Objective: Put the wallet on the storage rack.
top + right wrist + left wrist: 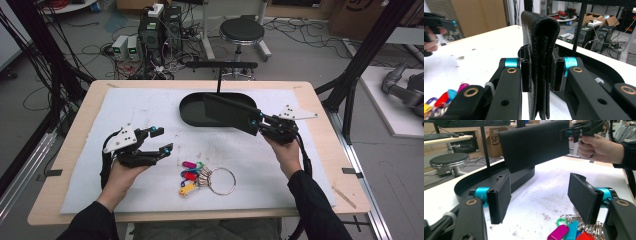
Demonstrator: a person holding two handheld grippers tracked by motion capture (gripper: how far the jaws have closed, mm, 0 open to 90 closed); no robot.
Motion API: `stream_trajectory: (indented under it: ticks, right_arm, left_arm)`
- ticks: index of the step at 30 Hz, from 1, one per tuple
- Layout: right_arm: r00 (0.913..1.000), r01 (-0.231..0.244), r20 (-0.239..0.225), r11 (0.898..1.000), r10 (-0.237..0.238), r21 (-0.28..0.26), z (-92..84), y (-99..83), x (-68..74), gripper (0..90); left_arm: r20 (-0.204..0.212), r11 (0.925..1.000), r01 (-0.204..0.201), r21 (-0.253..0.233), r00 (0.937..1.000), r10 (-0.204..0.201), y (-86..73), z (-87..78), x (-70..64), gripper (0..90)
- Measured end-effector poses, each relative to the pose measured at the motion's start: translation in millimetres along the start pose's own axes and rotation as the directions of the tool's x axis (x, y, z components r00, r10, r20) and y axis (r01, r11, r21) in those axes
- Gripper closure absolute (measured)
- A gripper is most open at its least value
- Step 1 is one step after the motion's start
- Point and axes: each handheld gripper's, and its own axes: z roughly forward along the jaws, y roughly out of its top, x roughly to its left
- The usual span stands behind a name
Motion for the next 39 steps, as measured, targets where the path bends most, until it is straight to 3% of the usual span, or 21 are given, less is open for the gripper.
stream_trajectory:
  ticks: [6,8,16,21,24,27,35,39]
  right_arm:
    - [0.9995,-0.008,0.032,1.000,0.008,-0.015,18.1,4.4,-7.5,76.6]
    - [0.9990,-0.006,0.045,1.000,0.006,-0.003,28.6,6.9,-10.4,76.6]
    - [0.9974,0.006,0.071,1.000,-0.008,0.022,57.3,7.6,-15.2,76.6]
    - [0.9970,-0.012,0.077,1.000,0.011,0.016,71.7,5.5,-19.7,76.6]
    - [0.9950,-0.041,0.092,0.998,0.037,0.041,86.3,-0.6,-25.8,76.6]
    - [0.9937,-0.041,0.106,0.998,0.035,0.056,96.4,-1.5,-28.6,76.6]
    - [0.9925,-0.035,0.119,0.997,0.027,0.068,111.4,-3.0,-35.2,76.5]
    - [0.9937,-0.049,0.104,0.997,0.042,0.066,112.6,-7.8,-42.8,76.3]
  left_arm:
    - [-0.035,1.0000,-0.002,0.008,0.9994,0.003,-3.6,-9.1,-1.9,30.3]
    - [-0.043,0.9996,-0.019,0.020,0.9989,0.019,-5.3,-12.9,-4.5,30.2]
    - [-0.057,0.9996,-0.020,0.017,0.9981,0.021,-10.4,-18.2,-5.1,30.2]
    - [-0.059,0.9997,-0.020,0.011,0.9980,0.021,-11.9,-20.5,-3.5,30.2]
    - [-0.062,0.9997,-0.024,0.006,0.9978,0.024,-11.6,-21.7,-3.5,30.2]
    - [-0.062,0.9994,-0.034,0.004,0.9975,0.034,-11.0,-22.4,-4.2,30.2]
    - [-0.058,0.9992,-0.040,0.005,0.9975,0.041,-11.5,-23.3,-5.8,30.2]
    - [-0.055,0.9991,-0.042,0.006,0.9976,0.042,-12.0,-23.1,-6.3,30.2]
